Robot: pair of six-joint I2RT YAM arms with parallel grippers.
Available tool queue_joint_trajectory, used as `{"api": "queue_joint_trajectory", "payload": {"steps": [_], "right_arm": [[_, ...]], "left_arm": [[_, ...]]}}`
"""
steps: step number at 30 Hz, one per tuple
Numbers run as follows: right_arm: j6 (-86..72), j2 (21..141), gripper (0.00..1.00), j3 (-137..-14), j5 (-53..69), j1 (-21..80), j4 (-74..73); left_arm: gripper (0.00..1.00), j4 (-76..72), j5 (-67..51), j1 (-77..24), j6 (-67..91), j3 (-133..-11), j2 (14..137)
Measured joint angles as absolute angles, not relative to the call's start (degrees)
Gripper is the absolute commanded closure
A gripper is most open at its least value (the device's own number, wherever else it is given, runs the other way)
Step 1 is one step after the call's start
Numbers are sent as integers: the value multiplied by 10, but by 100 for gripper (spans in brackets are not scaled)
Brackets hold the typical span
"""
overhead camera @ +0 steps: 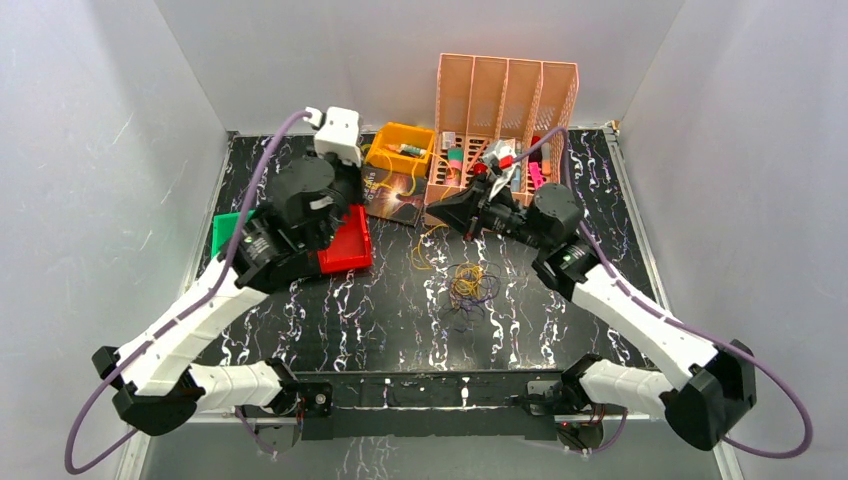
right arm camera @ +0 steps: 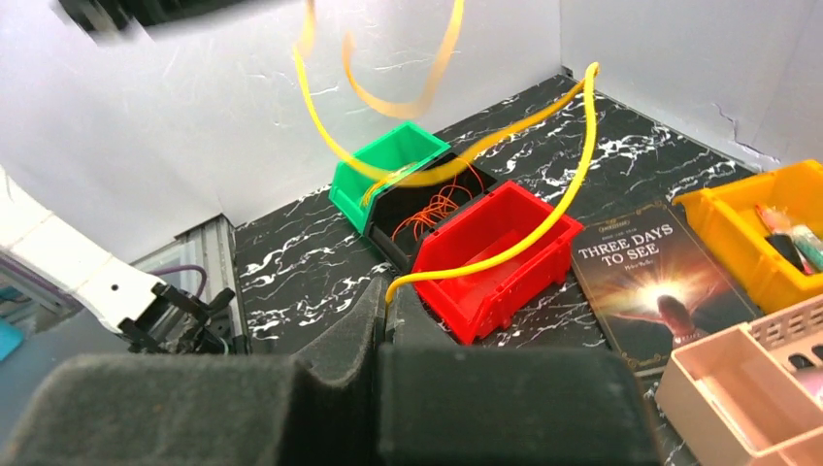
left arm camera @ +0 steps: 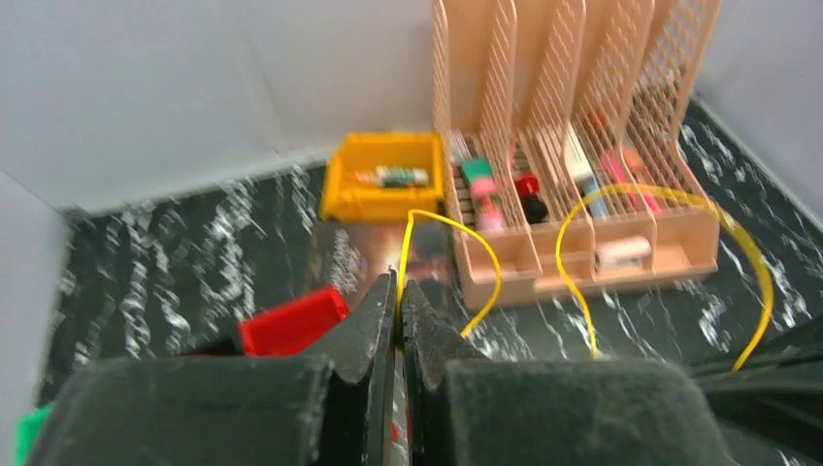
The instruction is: Untangle the cables
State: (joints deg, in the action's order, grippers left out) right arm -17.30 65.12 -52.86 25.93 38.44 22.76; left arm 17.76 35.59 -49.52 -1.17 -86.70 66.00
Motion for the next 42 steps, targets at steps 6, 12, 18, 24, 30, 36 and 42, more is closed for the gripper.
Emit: {"api": "queue_joint_trajectory", "payload": {"steps": [6,12,18,24,30,36,42], "right_arm": [[-196,587,100,-517,223,384,153],[-197,561,100,-522,201,384,101],[-191,564,100,-573,194,384,58],[-179,564,100,-599,179,384,42],[-180,569,100,-601,168,384,31],[-193,583,100,-602,169,384,35],[-223,598,100,-602,179,384,55]], "left_arm": [[100,177,274,-495,93,-747,656],[100,162,205,-495,136,-691,653],[95,139,180,-495,148,-686,654],[94,102,157,-495,152,-652,654],[88,81,124,-495,152,-641,654],[81,51,98,-495,159,-622,654],[81,13,60,-495,172,-601,659]]}}
